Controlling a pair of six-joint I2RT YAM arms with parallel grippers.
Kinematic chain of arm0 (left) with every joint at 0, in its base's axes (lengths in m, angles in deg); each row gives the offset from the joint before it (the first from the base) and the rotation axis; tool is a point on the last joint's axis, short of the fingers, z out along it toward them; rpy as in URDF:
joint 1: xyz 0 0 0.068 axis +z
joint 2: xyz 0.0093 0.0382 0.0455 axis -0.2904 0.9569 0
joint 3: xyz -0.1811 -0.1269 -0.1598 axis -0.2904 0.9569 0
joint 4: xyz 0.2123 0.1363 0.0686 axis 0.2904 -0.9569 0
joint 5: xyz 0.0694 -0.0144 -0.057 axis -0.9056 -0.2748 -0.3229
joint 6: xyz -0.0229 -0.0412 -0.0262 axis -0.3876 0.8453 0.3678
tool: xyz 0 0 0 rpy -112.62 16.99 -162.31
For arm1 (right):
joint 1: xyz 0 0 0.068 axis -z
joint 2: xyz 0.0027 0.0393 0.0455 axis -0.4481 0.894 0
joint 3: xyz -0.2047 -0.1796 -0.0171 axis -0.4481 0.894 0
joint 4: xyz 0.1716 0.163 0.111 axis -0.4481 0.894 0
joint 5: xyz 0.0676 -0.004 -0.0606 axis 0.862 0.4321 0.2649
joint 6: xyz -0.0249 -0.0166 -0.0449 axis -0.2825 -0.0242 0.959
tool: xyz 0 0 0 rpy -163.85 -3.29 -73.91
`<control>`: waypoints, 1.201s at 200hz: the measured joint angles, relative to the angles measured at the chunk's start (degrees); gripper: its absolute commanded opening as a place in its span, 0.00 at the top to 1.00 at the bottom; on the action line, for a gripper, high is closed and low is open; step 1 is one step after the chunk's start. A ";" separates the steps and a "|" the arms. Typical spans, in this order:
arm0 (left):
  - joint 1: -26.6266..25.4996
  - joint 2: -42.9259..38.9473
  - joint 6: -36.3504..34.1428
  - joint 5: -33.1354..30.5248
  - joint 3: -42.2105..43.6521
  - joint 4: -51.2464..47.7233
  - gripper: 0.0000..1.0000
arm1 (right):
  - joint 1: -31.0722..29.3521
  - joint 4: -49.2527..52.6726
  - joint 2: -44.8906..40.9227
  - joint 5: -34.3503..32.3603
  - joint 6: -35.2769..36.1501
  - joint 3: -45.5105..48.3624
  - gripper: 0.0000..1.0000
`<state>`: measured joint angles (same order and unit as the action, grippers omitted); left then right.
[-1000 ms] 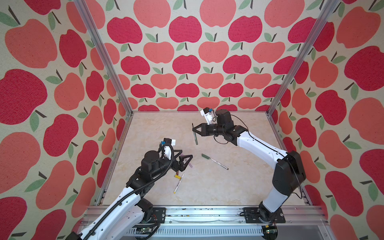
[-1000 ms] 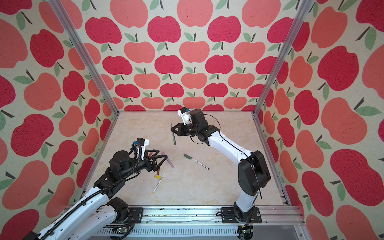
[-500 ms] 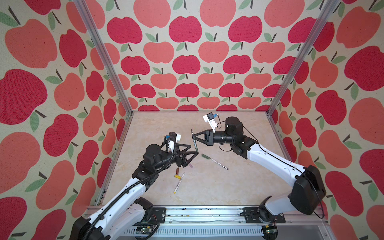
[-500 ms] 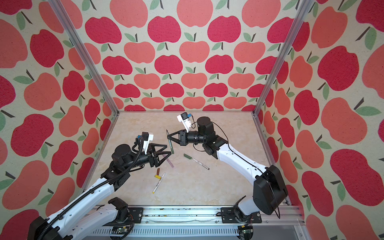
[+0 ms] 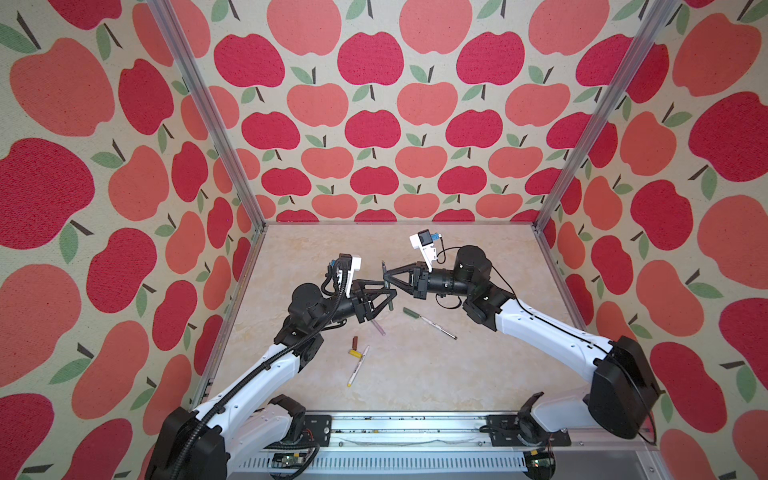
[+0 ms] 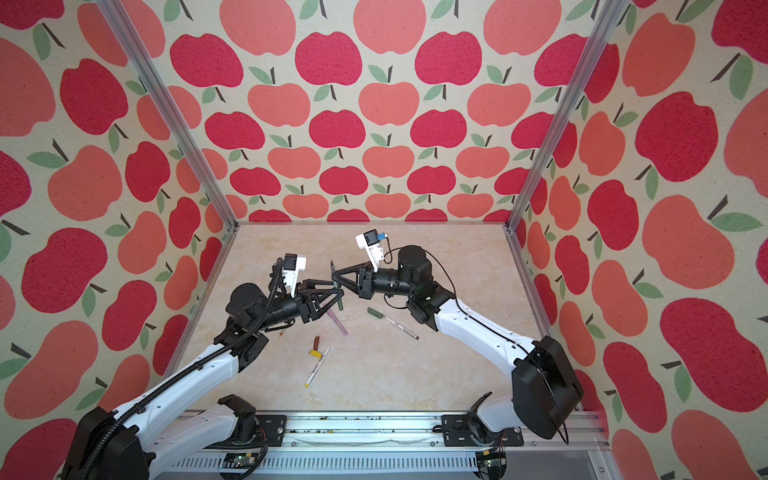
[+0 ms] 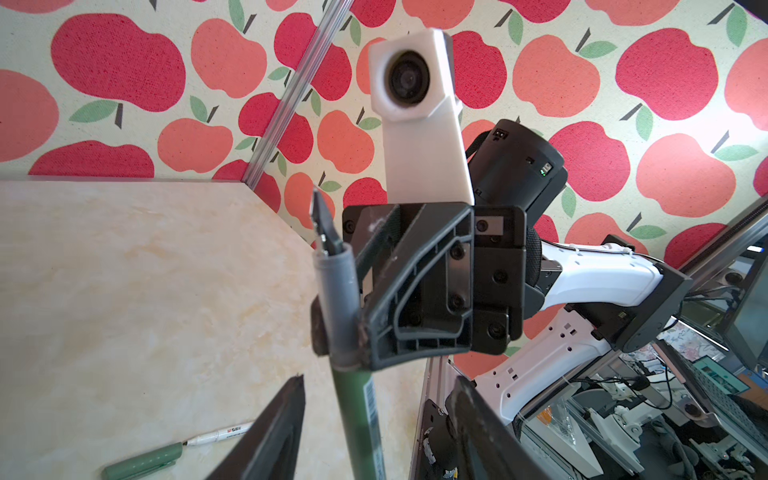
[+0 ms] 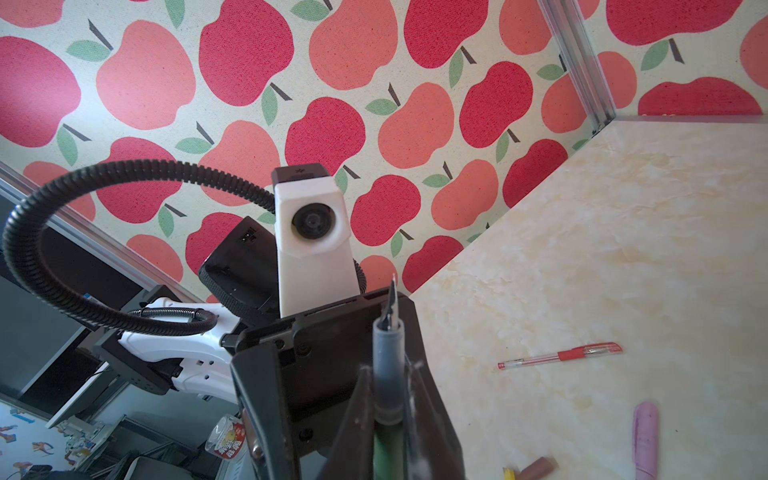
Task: Insert the pens into the pen caps
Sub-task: 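Grasp the green pen with the left gripper while the right gripper holds it, then open the right gripper off the green pen and draw it back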
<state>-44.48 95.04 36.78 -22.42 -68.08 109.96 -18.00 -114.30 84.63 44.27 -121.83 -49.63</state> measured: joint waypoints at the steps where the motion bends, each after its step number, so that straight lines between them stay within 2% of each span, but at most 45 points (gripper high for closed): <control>1: 0.00 0.02 0.09 0.02 0.00 0.02 0.47 | 0.00 -0.07 0.00 -0.02 0.00 0.00 0.96; 46: 0.00 0.00 1.27 1.29 0.00 0.83 0.54 | 0.00 -3.02 -0.07 -1.29 -0.63 0.04 0.96; 103: 0.07 0.00 1.90 1.25 0.00 0.74 0.79 | -0.39 -4.74 -0.07 -1.27 -1.03 0.07 0.96; 132: 0.44 0.00 1.86 1.25 0.00 0.72 0.83 | -0.79 -4.79 -0.07 -1.20 -1.01 0.07 0.96; 162: 0.68 -0.02 1.88 1.22 0.00 -0.04 0.93 | -1.11 -4.17 -0.07 -1.40 0.28 0.07 0.96; 175: 0.74 -0.04 1.84 1.25 0.00 -0.42 1.00 | -1.14 -3.80 -0.07 -1.55 0.72 0.04 0.88; 208: 0.87 -0.20 0.66 1.18 0.00 -2.10 1.00 | -1.14 -0.98 -0.17 -1.95 2.05 -0.04 0.66; 221: 1.07 -0.98 -0.72 1.18 -0.02 -3.67 1.00 | -1.11 1.36 -0.44 -2.40 2.95 -0.24 0.61; 240: 1.53 -2.89 -3.32 1.14 -0.44 -7.63 1.00 | -0.59 4.98 -1.90 -2.95 4.17 -0.44 0.59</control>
<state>-42.95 92.16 33.46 -21.29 -68.52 102.33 -18.59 -109.32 82.73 41.32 -117.65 -50.07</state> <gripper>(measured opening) 0.133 0.400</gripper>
